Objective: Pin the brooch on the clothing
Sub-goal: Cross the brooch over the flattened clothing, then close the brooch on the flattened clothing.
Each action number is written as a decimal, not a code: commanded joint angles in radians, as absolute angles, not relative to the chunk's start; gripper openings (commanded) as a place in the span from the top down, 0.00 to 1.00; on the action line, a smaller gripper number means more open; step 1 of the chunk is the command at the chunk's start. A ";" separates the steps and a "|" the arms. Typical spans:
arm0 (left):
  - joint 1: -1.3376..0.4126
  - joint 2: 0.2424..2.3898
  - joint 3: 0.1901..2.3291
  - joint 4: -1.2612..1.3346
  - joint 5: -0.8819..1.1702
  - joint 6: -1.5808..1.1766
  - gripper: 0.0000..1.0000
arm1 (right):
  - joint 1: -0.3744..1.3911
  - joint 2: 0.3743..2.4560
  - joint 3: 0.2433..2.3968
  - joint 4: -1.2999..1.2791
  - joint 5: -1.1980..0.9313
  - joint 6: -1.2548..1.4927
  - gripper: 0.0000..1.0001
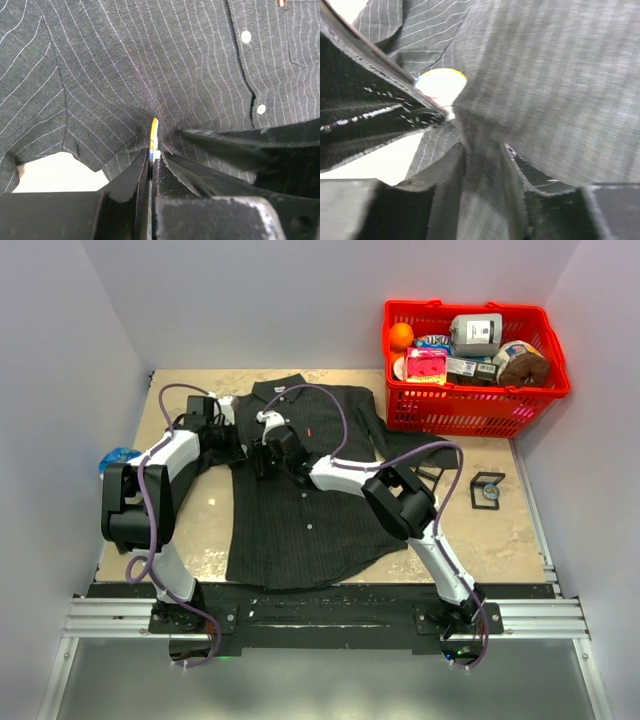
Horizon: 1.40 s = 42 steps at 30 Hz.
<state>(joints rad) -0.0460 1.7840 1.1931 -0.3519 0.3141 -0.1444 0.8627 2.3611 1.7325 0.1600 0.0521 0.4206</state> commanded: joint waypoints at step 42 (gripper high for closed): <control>0.000 1.942 1.220 -0.321 0.663 0.200 0.89 | 0.710 2.355 1.667 0.311 -0.353 0.271 0.44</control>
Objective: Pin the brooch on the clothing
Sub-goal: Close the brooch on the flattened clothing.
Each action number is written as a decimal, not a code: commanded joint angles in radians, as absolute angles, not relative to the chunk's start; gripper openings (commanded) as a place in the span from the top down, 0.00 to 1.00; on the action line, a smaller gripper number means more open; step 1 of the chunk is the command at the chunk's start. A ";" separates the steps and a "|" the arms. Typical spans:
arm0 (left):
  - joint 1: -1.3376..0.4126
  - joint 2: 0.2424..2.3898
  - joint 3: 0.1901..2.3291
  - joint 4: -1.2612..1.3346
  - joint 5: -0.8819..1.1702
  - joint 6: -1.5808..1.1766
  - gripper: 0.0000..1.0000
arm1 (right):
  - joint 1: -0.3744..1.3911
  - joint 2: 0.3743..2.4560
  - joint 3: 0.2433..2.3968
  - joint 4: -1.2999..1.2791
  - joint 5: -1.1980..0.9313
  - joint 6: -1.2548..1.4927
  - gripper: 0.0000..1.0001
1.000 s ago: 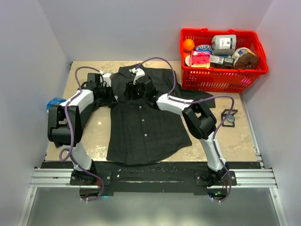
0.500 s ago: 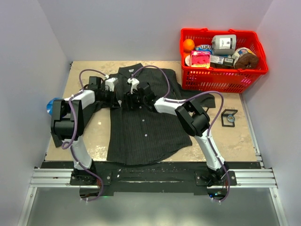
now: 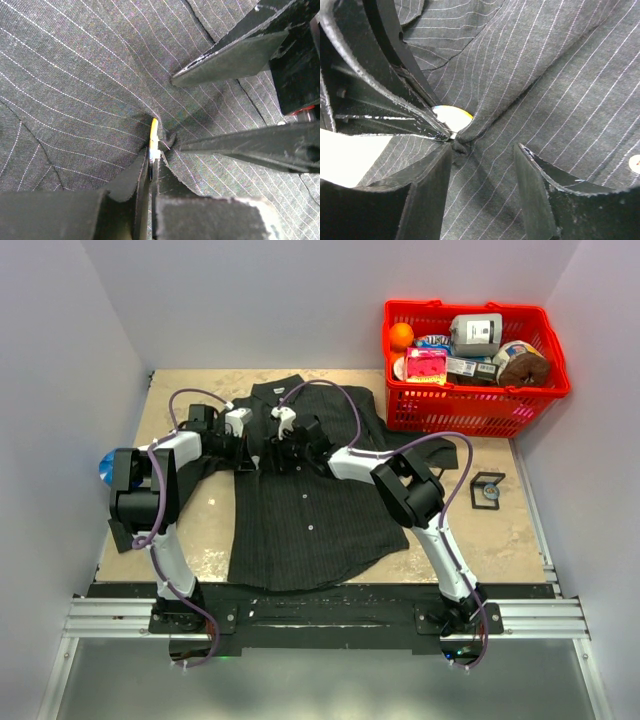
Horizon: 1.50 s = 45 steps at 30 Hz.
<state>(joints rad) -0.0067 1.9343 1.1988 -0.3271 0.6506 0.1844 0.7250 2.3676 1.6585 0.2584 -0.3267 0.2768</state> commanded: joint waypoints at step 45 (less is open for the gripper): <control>0.000 1.798 1.072 -0.270 0.454 0.051 0.61 | 0.709 2.336 1.660 0.318 -0.348 0.262 0.48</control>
<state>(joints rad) -0.0067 1.8408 1.0874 -0.2592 0.4755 0.0677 0.7105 2.3676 1.6581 0.2707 -0.3332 0.2760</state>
